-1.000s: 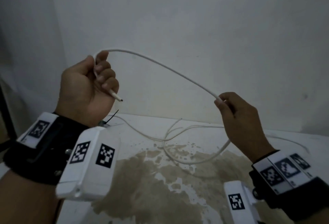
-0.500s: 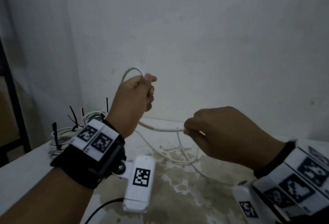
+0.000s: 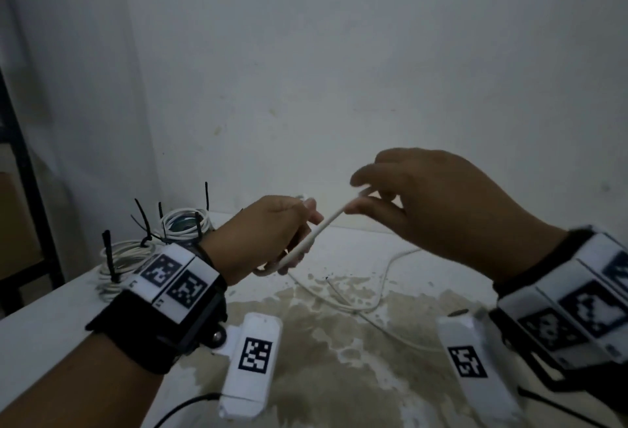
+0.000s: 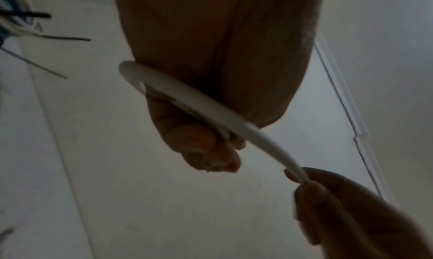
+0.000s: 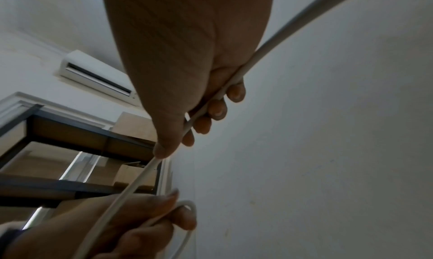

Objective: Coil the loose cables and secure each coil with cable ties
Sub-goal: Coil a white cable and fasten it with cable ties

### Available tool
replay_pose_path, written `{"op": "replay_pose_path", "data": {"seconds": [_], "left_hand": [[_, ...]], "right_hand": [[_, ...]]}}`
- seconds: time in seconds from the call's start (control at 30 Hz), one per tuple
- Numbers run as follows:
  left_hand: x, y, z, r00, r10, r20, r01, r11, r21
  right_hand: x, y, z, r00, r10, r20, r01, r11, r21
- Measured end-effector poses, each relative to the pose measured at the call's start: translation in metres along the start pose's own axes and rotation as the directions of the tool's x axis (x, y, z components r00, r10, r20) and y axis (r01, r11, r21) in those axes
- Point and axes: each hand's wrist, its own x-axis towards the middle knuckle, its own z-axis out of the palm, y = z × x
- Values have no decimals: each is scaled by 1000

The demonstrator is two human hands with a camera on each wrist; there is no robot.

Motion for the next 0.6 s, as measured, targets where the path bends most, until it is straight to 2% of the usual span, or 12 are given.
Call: {"op": "replay_pose_path", "data": {"seconds": [0.1,0.2,0.37,0.5,0.6], "left_hand": [[-4,1,2,988,-67,140,90,981,-170],[-6,1,6,956,-89,281,183,926,-330],[-4,2,4,925,-56,375,296,724,-623],[-5,-1,-1,914,3,405,305,655,-692],[-3,-3,-4,844,113,525,365,596,-715]], "right_hand": [[3,14,14,997,46,-59,-41,996,76],[4,27,29,987,123,-105,-101,976,192],[1,38,45,973,178,-148,-148,969,197],[-2,40,51,978,185,-100,-166,971,174],[-5,34,58,973,208,-100,-172,943,285]]}}
